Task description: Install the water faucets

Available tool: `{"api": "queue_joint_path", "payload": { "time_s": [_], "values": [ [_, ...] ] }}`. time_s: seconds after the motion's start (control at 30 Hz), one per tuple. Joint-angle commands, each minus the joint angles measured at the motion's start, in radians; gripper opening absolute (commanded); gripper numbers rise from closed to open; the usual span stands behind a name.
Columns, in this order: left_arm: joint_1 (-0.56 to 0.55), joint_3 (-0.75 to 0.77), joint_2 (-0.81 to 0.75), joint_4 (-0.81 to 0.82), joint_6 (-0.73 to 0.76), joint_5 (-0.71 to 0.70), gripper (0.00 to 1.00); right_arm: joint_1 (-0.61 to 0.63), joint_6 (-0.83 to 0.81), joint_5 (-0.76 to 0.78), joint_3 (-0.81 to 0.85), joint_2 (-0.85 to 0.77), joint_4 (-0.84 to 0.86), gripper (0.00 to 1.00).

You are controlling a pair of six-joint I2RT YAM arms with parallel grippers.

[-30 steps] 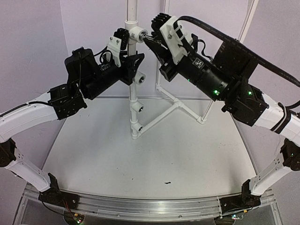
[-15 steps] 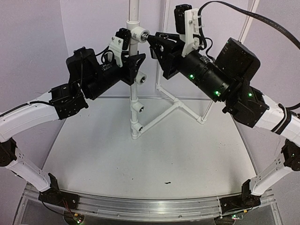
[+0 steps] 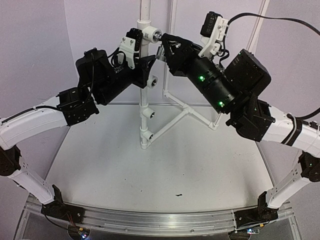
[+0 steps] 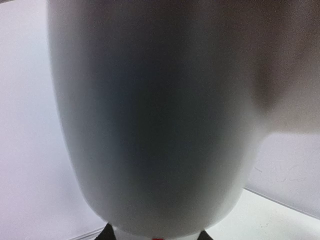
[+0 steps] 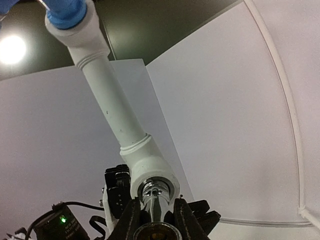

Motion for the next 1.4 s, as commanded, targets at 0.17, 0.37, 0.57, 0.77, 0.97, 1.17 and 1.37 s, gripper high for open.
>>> {"api": "queue_joint_path", "payload": {
  "time_s": [0.17, 0.37, 0.57, 0.77, 0.97, 1.17, 1.37],
  "values": [
    [-0.073, -0.072, 0.080, -0.270, -0.204, -0.026, 0.00, -0.010, 0.284, 0.055, 0.019, 0.050, 0.119, 0.00],
    [-0.074, -0.113, 0.070, -0.257, -0.175, -0.013, 0.00, -0.010, 0.494, 0.090, 0.015, 0.006, 0.027, 0.00],
    [-0.074, -0.140, 0.074, -0.238, -0.137, -0.019, 0.00, -0.011, 0.734, 0.108, -0.043, -0.077, -0.029, 0.00],
    [-0.074, -0.125, 0.101, -0.233, -0.123, -0.048, 0.00, -0.012, 0.923, 0.116, -0.051, -0.092, -0.067, 0.00],
    [-0.075, -0.099, 0.143, -0.227, -0.161, -0.135, 0.00, -0.031, 1.152, 0.089, -0.062, -0.052, -0.052, 0.00],
    [-0.076, -0.103, 0.180, -0.206, -0.123, -0.184, 0.00, -0.062, 1.262, 0.063, -0.062, -0.041, -0.046, 0.00],
    [-0.074, -0.129, 0.177, -0.190, -0.080, -0.193, 0.00, -0.062, 1.290, 0.086, -0.028, -0.041, -0.060, 0.00]
  ]
}}
